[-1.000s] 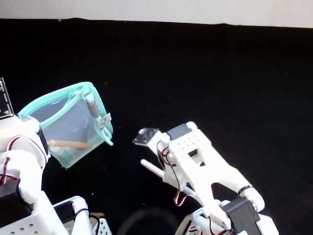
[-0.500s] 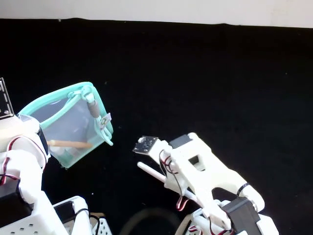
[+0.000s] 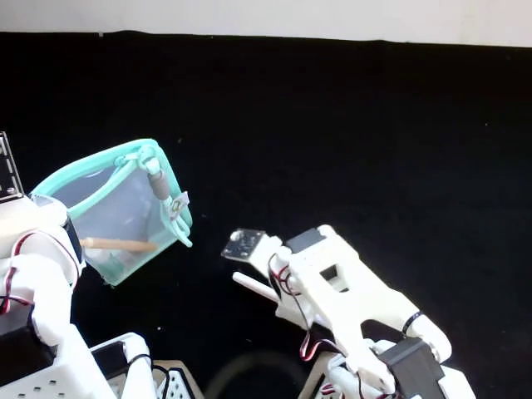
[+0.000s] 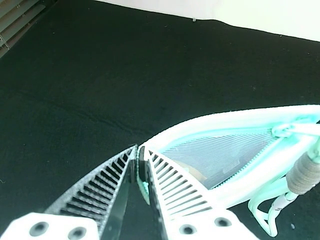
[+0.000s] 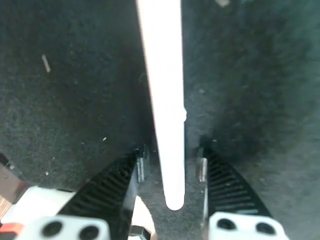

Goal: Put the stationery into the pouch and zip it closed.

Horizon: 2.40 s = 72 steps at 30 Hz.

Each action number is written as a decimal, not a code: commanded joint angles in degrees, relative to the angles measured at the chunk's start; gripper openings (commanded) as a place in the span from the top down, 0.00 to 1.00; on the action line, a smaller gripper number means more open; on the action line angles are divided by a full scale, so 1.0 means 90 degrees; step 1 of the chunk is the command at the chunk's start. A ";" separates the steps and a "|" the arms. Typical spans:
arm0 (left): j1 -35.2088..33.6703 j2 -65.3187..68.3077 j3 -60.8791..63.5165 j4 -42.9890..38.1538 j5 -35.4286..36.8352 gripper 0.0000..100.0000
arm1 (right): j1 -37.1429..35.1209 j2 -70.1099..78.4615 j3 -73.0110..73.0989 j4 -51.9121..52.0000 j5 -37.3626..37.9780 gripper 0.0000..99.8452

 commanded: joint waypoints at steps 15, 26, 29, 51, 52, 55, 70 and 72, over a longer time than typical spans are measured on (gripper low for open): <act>-0.0063 0.0034 0.0142 0.0059 -0.0020 0.99 | -0.0698 -0.0122 -0.1724 0.1617 -0.0254 0.81; -0.0063 0.0034 0.0142 0.0059 -0.0020 0.99 | -0.1382 -0.0054 -0.1714 0.0054 -0.0830 0.81; -0.0063 0.0034 0.0142 0.0059 -0.0020 0.99 | -0.1382 -0.0044 -0.1705 -0.0161 -0.0840 0.81; -0.0063 0.0034 0.0142 0.0059 -0.0020 0.99 | -0.1411 -0.0034 -0.0913 -0.1187 -0.1280 0.81; -0.0063 0.0034 0.0142 0.0059 -0.0020 0.99 | -0.1411 -0.0034 -0.0845 -0.1187 -0.1280 0.81; -0.0063 0.0034 0.0142 0.0059 -0.0020 0.99 | -0.1509 -0.0034 -0.0650 -0.1197 -0.1280 0.81; -0.0063 0.0034 0.0142 0.0059 -0.0020 0.99 | -0.1607 -0.0034 -0.0122 -0.1812 -0.1289 1.00; -0.0063 0.0034 0.0142 0.0059 -0.0020 0.99 | -0.1578 -0.0044 -0.0142 -0.1802 -0.1289 0.98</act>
